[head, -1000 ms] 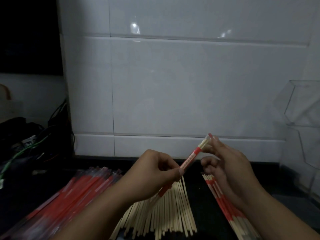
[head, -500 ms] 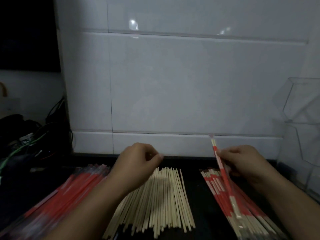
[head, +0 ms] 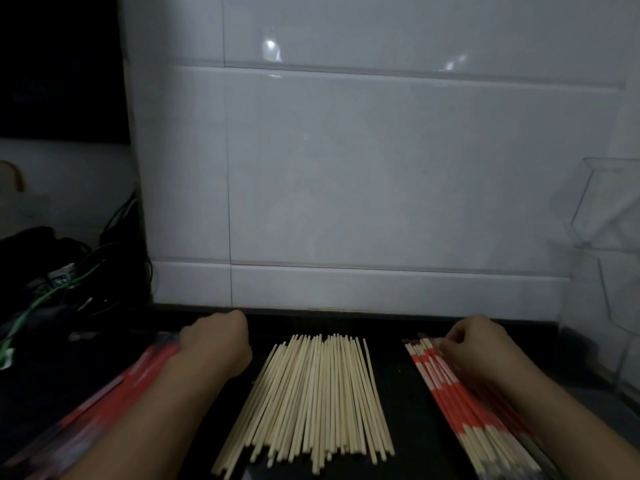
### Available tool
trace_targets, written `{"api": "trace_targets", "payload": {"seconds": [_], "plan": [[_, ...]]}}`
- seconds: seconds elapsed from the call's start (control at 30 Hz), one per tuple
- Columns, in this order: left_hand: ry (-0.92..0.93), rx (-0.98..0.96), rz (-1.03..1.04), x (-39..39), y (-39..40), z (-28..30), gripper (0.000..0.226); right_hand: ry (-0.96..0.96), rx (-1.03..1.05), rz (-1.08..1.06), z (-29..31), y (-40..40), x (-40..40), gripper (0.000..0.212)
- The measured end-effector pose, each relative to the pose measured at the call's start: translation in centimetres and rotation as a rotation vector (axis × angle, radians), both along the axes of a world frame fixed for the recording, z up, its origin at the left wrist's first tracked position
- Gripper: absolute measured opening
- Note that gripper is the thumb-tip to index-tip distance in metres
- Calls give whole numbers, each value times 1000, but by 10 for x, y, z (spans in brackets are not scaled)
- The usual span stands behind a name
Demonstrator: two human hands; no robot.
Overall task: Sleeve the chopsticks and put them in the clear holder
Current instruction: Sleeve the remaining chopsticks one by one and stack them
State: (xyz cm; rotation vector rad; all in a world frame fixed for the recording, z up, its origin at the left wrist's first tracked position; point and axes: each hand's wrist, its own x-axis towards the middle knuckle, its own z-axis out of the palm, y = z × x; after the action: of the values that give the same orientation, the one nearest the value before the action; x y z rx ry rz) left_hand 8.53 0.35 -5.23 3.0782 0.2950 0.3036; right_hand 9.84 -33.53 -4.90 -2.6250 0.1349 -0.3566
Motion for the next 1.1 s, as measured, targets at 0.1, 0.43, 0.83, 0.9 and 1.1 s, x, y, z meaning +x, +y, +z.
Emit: {"api": "trace_targets", "payload": {"seconds": [0.1, 0.43, 0.83, 0.9, 1.1], "plan": [[47, 21, -4, 1, 1, -3, 25, -174, -40, 22, 5, 10, -6, 20], [-6, 18, 0, -3, -3, 2, 25, 53, -197, 477, -6, 82, -53, 36], [50, 52, -36, -3, -5, 1, 20, 178, -149, 405, -9, 83, -48, 23], [28, 49, -36, -2, -3, -1, 22, 177, -139, 402, -9, 84, -48, 23], [-133, -61, -62, 0, -6, 2, 38, 166, -133, 380, -7, 81, -46, 19]]}}
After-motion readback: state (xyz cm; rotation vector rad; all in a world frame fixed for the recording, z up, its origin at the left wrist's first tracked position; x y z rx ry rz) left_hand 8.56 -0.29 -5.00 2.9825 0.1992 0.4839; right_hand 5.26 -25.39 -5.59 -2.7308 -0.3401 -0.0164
